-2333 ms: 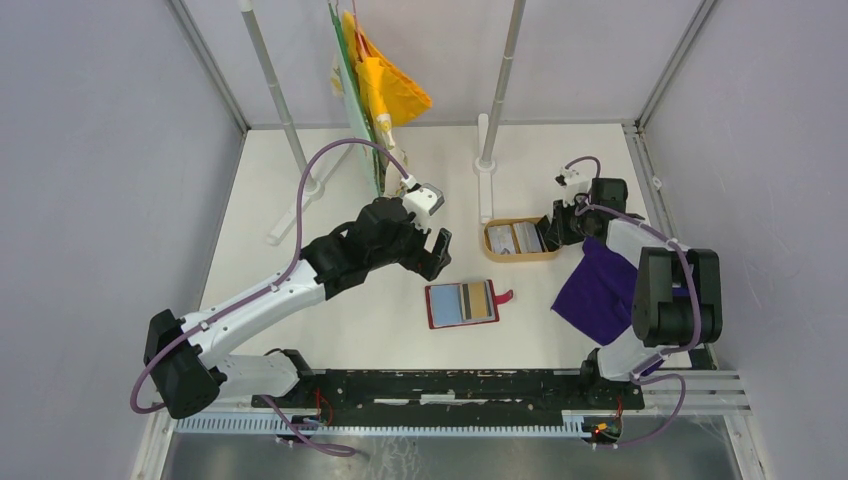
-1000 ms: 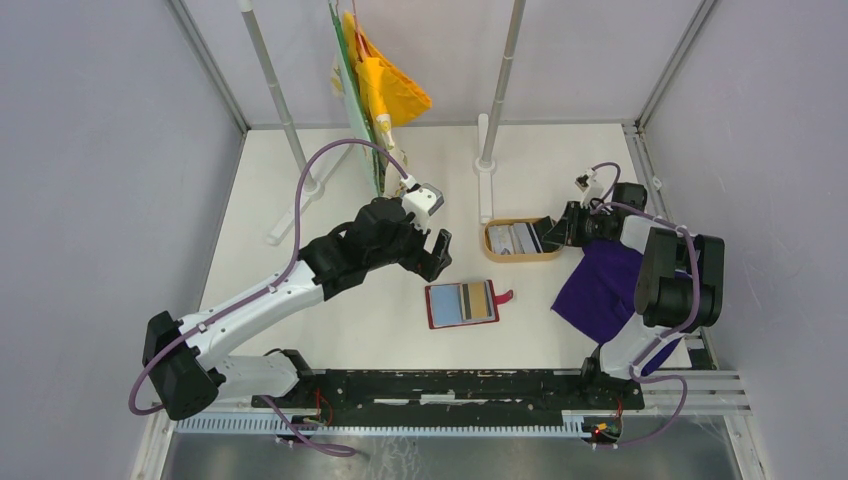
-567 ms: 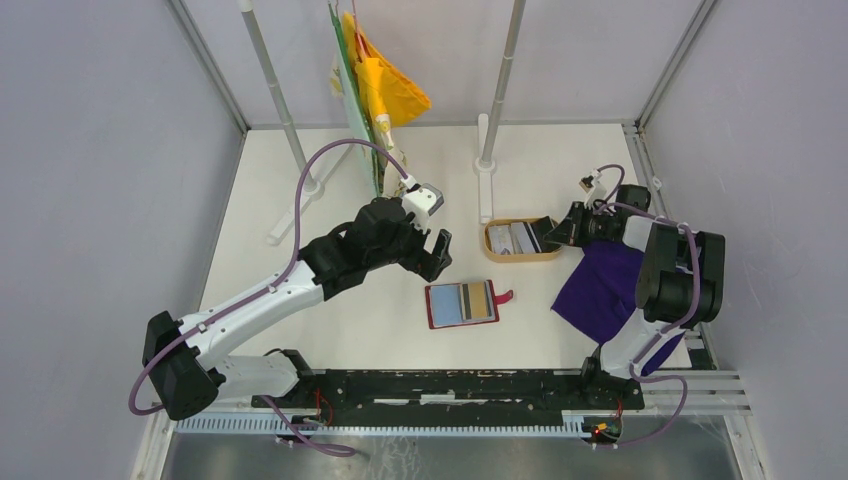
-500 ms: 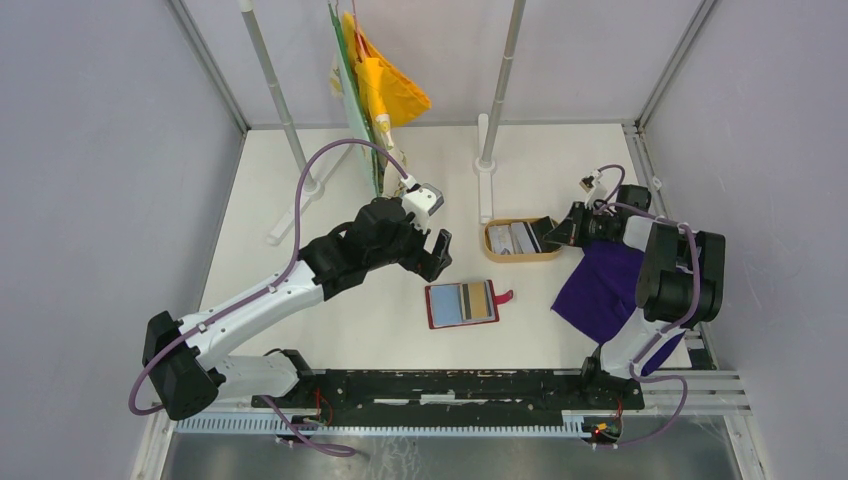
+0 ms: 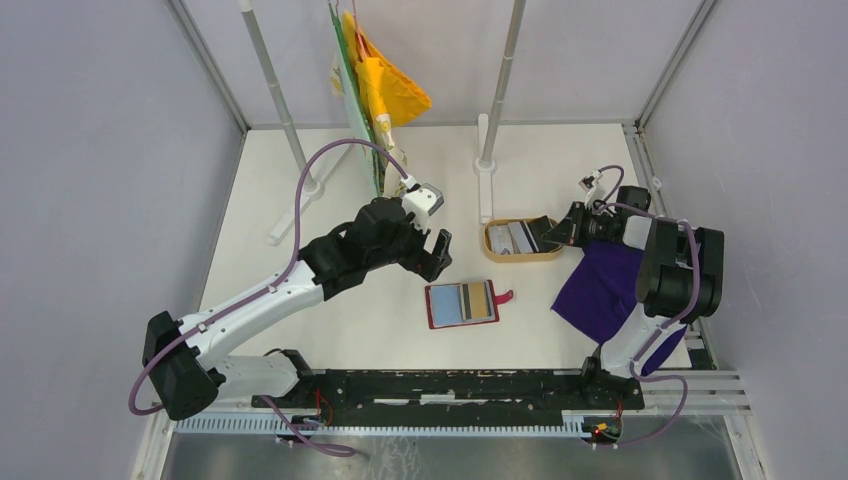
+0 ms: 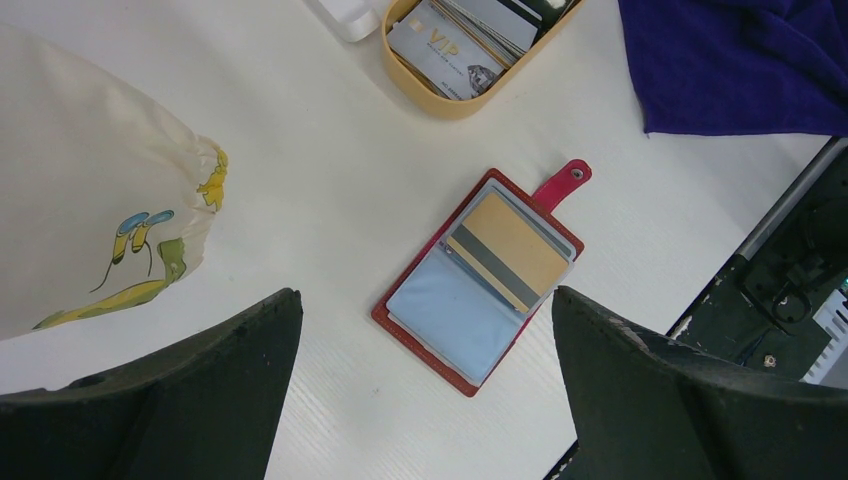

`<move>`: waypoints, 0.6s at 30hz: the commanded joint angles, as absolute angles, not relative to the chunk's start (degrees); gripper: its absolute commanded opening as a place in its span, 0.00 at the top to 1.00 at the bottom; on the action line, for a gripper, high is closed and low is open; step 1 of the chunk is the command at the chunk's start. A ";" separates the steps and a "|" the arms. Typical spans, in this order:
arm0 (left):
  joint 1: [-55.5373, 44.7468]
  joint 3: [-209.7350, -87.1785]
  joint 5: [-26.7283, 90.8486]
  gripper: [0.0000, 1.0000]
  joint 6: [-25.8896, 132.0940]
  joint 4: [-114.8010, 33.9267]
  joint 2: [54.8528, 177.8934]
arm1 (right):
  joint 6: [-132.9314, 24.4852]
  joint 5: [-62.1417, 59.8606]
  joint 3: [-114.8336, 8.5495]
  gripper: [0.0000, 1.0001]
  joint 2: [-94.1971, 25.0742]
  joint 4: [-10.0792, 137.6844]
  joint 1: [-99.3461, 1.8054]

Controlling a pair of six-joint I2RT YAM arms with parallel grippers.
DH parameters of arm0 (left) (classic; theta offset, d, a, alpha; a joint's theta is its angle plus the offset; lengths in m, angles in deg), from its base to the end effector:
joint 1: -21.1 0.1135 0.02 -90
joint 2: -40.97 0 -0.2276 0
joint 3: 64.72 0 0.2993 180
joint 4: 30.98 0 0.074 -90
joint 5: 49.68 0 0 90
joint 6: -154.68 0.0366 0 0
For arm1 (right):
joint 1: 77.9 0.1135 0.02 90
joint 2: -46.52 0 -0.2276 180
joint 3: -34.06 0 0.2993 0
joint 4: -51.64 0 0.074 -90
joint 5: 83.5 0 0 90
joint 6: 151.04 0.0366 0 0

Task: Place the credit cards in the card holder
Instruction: Pick up the credit card from the storage box.

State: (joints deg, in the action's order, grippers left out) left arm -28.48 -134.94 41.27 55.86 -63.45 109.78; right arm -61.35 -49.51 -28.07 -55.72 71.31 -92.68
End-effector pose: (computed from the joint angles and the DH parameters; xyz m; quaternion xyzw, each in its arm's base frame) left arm 0.2155 -0.2521 0.2760 0.2994 0.8175 -0.2337 0.4330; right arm 0.3410 -0.0586 0.0615 -0.0141 0.8610 0.4192 0.2877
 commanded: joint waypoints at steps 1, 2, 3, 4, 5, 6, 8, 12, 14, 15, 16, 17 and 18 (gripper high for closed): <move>-28.20 -136.32 40.59 0.00 59.57 -61.61 108.20 | -64.20 -46.95 -28.95 1.00 -57.63 72.17 -93.01; -28.16 -136.32 40.59 0.00 59.58 -61.60 108.20 | -64.54 -46.60 -29.03 1.00 -57.55 72.38 -92.97; -28.10 -136.32 39.64 0.00 59.52 -61.60 108.20 | -64.55 -46.65 -29.10 1.00 -57.39 72.42 -92.98; -28.07 -136.32 39.39 0.00 59.53 -61.61 108.20 | -64.51 -47.10 -29.02 0.97 -57.20 72.33 -93.00; -28.04 -136.32 39.36 0.00 59.50 -61.61 108.20 | -64.41 -47.40 -28.94 0.95 -56.98 72.08 -93.01; -28.06 -136.32 39.36 0.00 59.58 -61.61 108.19 | -64.46 -47.61 -28.92 0.91 -56.73 72.04 -92.97; -28.09 -136.32 39.35 0.00 59.55 -61.61 108.21 | -64.47 -48.41 -28.92 0.85 -56.36 71.81 -92.99; -28.02 -136.32 39.36 0.00 59.57 -61.56 108.05 | -64.22 -49.59 -28.84 0.76 -55.57 71.57 -93.37; -27.98 -136.32 39.40 0.00 59.57 -61.61 108.03 | -64.03 -50.39 -28.78 0.72 -55.03 71.42 -93.86; -28.02 -136.32 39.36 0.00 59.64 -61.59 107.95 | -63.86 -50.66 -28.70 0.71 -54.80 71.38 -94.08; -28.03 -136.32 39.29 0.00 59.58 -61.60 107.94 | -63.81 -51.05 -28.66 0.70 -54.54 71.31 -94.36; -28.02 -136.32 39.27 0.00 59.64 -61.59 107.95 | -63.76 -51.34 -28.61 0.70 -54.46 71.25 -94.55; -28.00 -136.32 39.22 0.00 59.57 -61.57 107.88 | -63.76 -51.58 -28.58 0.70 -54.29 71.27 -94.88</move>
